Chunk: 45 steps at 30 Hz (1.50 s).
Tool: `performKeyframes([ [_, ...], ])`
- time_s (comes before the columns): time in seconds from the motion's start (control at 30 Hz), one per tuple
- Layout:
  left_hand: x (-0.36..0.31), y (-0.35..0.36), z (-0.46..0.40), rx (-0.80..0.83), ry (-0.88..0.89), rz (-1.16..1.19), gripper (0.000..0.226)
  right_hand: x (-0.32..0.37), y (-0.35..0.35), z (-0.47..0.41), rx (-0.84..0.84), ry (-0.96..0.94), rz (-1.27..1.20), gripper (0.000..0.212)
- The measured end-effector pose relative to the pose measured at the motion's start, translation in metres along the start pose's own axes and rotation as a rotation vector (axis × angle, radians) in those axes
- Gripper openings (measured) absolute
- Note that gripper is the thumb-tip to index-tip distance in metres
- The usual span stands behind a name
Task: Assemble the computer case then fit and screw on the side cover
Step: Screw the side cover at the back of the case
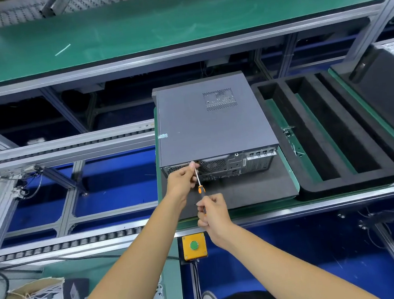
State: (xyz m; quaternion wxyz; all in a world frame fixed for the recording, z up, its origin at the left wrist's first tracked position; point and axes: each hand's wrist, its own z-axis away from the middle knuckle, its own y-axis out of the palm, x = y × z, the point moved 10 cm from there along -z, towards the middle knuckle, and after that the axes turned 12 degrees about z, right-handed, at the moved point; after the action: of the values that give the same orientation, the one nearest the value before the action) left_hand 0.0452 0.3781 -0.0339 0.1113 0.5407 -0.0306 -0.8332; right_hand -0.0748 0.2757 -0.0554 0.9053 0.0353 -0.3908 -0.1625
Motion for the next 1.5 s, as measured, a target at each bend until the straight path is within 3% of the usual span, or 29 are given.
performKeyframes([
  [0.17, 0.001, 0.006, -0.001, 0.06, -0.017, 0.05, 0.025, -0.004, 0.004, 0.002, 0.024, 0.073, -0.099, 0.003],
  [0.37, 0.003, 0.005, 0.0, 0.077, -0.004, -0.004, 0.027, -0.002, 0.002, 0.003, 0.05, 0.095, -0.016, 0.025],
  [0.47, 0.0, 0.002, -0.001, 0.063, 0.016, -0.022, 0.027, 0.007, 0.004, -0.001, 0.007, 0.014, 0.042, 0.006],
  [0.6, 0.003, 0.002, -0.001, 0.043, 0.008, 0.001, 0.026, 0.012, -0.002, -0.005, -0.091, -0.034, 0.084, 0.006],
  [0.77, 0.008, -0.007, 0.003, 0.019, -0.034, 0.018, 0.027, 0.003, 0.008, -0.006, 0.005, 0.095, 0.063, 0.027],
  [0.93, 0.005, -0.011, 0.006, 0.016, -0.01, 0.024, 0.026, 0.013, 0.002, -0.007, -0.108, -0.044, 0.177, 0.012],
  [1.13, 0.005, -0.014, 0.011, 0.012, -0.006, 0.04, 0.012, 0.005, -0.001, -0.008, -0.082, 0.064, -0.005, 0.015],
  [1.23, 0.009, -0.004, 0.014, 0.096, -0.049, 0.012, 0.015, 0.003, -0.002, -0.009, -0.097, 0.091, 0.038, 0.023],
  [1.33, 0.011, 0.007, 0.016, 0.193, -0.099, 0.018, 0.026, 0.009, 0.001, -0.01, -0.109, 0.026, 0.101, 0.01],
  [1.5, 0.006, 0.01, 0.015, 0.206, -0.095, 0.038, 0.026, 0.008, -0.001, -0.008, -0.144, -0.024, 0.132, 0.007],
])
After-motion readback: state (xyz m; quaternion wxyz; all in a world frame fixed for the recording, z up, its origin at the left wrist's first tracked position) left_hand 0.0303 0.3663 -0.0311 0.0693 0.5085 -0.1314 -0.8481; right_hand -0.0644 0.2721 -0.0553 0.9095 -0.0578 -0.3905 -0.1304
